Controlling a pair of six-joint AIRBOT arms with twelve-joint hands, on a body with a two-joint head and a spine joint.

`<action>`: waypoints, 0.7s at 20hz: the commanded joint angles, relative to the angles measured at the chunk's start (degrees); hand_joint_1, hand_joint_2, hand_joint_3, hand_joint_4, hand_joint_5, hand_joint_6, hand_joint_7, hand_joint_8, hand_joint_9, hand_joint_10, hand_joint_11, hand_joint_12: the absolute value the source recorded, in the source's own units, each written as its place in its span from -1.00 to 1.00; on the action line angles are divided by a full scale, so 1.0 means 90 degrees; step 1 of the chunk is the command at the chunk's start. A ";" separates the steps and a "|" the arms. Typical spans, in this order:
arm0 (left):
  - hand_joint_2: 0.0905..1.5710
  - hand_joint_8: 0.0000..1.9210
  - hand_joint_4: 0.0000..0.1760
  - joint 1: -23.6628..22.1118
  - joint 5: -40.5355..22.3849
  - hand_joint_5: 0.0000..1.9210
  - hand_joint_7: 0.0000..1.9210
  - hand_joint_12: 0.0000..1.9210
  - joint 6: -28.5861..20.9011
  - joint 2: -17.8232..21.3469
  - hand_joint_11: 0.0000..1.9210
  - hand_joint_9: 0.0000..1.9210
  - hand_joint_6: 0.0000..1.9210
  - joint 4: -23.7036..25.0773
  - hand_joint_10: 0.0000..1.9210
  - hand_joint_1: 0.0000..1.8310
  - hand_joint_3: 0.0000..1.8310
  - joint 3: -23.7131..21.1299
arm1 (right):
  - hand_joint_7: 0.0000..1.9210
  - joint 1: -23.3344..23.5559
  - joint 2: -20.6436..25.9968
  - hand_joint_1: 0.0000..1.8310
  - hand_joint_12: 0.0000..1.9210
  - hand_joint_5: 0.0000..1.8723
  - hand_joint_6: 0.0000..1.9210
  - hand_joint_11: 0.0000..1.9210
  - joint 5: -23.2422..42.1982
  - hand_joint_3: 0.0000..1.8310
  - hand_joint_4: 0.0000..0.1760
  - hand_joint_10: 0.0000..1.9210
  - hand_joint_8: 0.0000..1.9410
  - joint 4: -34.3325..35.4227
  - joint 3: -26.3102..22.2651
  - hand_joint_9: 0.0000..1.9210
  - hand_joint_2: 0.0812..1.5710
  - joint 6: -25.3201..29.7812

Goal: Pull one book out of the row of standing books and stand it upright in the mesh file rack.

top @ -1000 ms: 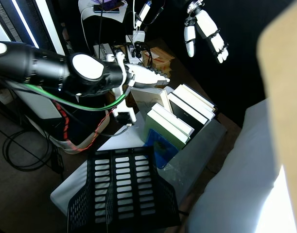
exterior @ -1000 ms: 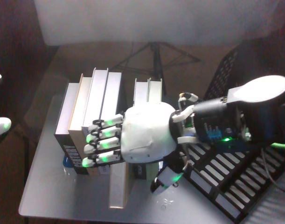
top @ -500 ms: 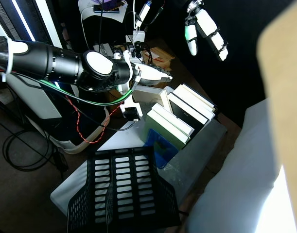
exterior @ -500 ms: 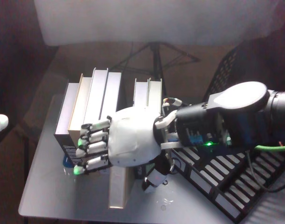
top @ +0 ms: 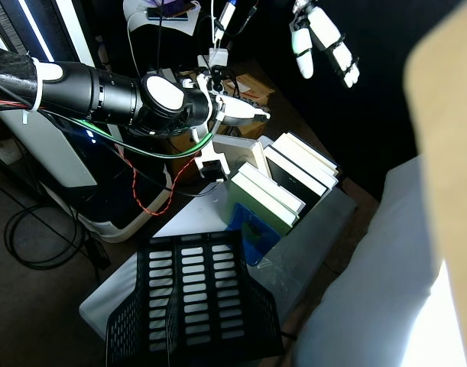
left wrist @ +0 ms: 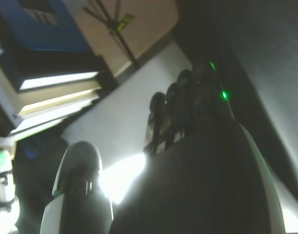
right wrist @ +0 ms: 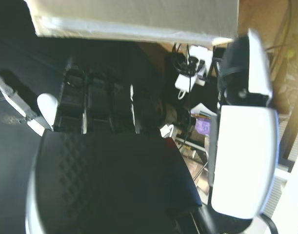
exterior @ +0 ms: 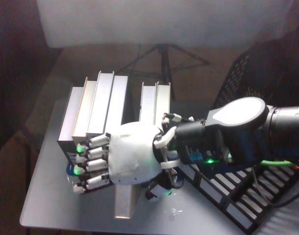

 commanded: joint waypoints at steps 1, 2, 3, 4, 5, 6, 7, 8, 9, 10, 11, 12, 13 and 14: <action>0.61 -1.00 -1.00 0.0021 -0.0811 -0.90 -1.00 -1.00 -0.0035 0.0083 -1.00 -1.00 -0.99 -0.0130 -1.00 -0.57 -1.00 0.0022 | -1.00 0.0013 0.0004 0.05 -1.00 -1.00 -1.00 -1.00 0.0169 -0.96 -0.15 -1.00 -1.00 0.0143 -0.0003 -1.00 0.26 -0.0018; 0.59 -1.00 -1.00 0.0034 -0.0833 -0.90 -1.00 -1.00 -0.0046 0.0089 -1.00 -1.00 -0.99 -0.0142 -1.00 -0.39 -1.00 0.0022 | -1.00 0.0001 -0.0010 0.05 -1.00 -0.99 -0.99 -1.00 0.0164 -0.97 0.03 -1.00 -1.00 0.0150 0.0003 -1.00 0.24 -0.0018; 0.58 -1.00 -1.00 0.0047 -0.0850 -0.90 -1.00 -1.00 -0.0051 0.0103 -1.00 -1.00 -0.99 -0.0164 -1.00 -0.30 -1.00 0.0022 | -1.00 -0.0017 -0.0045 -0.02 -1.00 -0.99 -1.00 -1.00 0.0114 -0.98 0.22 -1.00 -1.00 0.0151 0.0018 -1.00 0.22 -0.0034; 0.65 -1.00 -1.00 0.0059 -0.0872 -0.91 -1.00 -1.00 -0.0051 0.0110 -1.00 -1.00 -1.00 -0.0193 -1.00 -0.25 -0.99 0.0022 | -1.00 -0.0034 -0.0071 -0.05 -1.00 -0.99 -1.00 -1.00 0.0095 -1.00 -0.01 -1.00 -1.00 0.0154 0.0051 -1.00 0.17 -0.0035; 0.74 -1.00 -1.00 0.0072 -0.0900 -0.92 -1.00 -1.00 -0.0051 0.0119 -1.00 -1.00 -1.00 -0.0220 -1.00 0.04 -0.97 0.0020 | -1.00 -0.0053 -0.0093 -0.10 -1.00 -1.00 -1.00 -1.00 0.0072 -1.00 -0.03 -1.00 -1.00 0.0157 0.0079 -1.00 0.16 -0.0036; 0.74 -1.00 -1.00 0.0088 -0.0917 -0.92 -1.00 -1.00 -0.0051 0.0129 -1.00 -1.00 -1.00 -0.0239 -1.00 0.04 -0.97 0.0016 | -1.00 -0.0066 -0.0104 -0.10 -1.00 -1.00 -1.00 -1.00 0.0049 -1.00 -0.03 -1.00 -1.00 0.0157 0.0093 -1.00 0.16 -0.0036; 0.77 -1.00 -0.76 0.0132 -0.0960 -0.91 -1.00 -1.00 -0.0055 0.0159 -1.00 -1.00 -1.00 -0.0283 -1.00 0.24 -0.98 -0.0001 | -0.94 -0.0090 -0.0118 0.08 -0.99 -0.93 -0.97 -0.99 0.0018 -1.00 -0.07 -0.98 -0.98 0.0157 0.0116 -0.96 0.17 -0.0040; 0.77 -1.00 -0.76 0.0180 -0.1009 -0.91 -1.00 -1.00 -0.0072 0.0179 -1.00 -1.00 -1.00 -0.0329 -1.00 0.24 -0.98 -0.0013 | -0.94 -0.0122 -0.0131 0.08 -0.99 -0.93 -0.97 -0.99 -0.0019 -1.00 -0.07 -0.98 -0.98 0.0157 0.0143 -0.96 0.17 -0.0046; 0.73 -1.00 -1.00 0.0206 -0.1041 -0.87 -1.00 -1.00 -0.0083 0.0185 -1.00 -1.00 -0.98 -0.0354 -1.00 0.23 -1.00 -0.0020 | -0.94 -0.0146 -0.0151 0.09 -1.00 -0.94 -0.98 -1.00 -0.0057 -0.98 0.03 -0.99 -0.99 0.0157 0.0176 -0.98 0.21 -0.0058; 0.73 -1.00 -1.00 0.0223 -0.1061 -0.82 -1.00 -0.99 -0.0085 0.0187 -0.98 -1.00 -0.97 -0.0372 -1.00 0.23 -1.00 -0.0025 | -0.90 -0.0169 -0.0175 0.05 -1.00 -0.93 -0.98 -1.00 -0.0087 -0.99 0.14 -0.98 -0.98 0.0157 0.0215 -0.95 0.20 -0.0058; 0.71 -1.00 -1.00 0.0240 -0.1083 -0.81 -1.00 -1.00 -0.0094 0.0187 -1.00 -1.00 -0.97 -0.0391 -1.00 0.24 -1.00 -0.0027 | -0.91 -0.0194 -0.0208 0.04 -1.00 -0.92 -0.98 -1.00 -0.0126 -0.97 0.13 -0.98 -0.98 0.0156 0.0267 -0.95 0.24 -0.0060; 0.70 -1.00 -1.00 0.0255 -0.1098 -0.86 -1.00 -1.00 -0.0109 0.0187 -1.00 -1.00 -0.99 -0.0400 -1.00 0.24 -1.00 -0.0027 | -0.89 -0.0217 -0.0232 0.03 -1.00 -0.88 -0.96 -1.00 -0.0150 -0.97 0.15 -0.97 -0.98 0.0156 0.0302 -0.92 0.25 -0.0060; 0.69 -1.00 -1.00 0.0263 -0.1109 -0.88 -0.99 -1.00 -0.0112 0.0187 -1.00 -1.00 -1.00 -0.0408 -1.00 0.26 -1.00 -0.0028 | -0.89 -0.0251 -0.0266 0.00 -0.99 -0.86 -0.96 -0.98 -0.0183 -0.97 0.32 -0.97 -0.98 0.0153 0.0336 -0.92 0.27 -0.0064; 0.69 -1.00 -0.86 0.0265 -0.1114 -0.89 -0.99 -1.00 -0.0112 0.0186 -1.00 -1.00 -1.00 -0.0410 -1.00 0.26 -1.00 -0.0035 | -0.73 -0.0288 -0.0297 0.02 -0.63 -0.70 -0.99 -1.00 -0.0204 -1.00 0.24 -0.95 -1.00 0.0152 0.0363 -0.80 0.28 -0.0066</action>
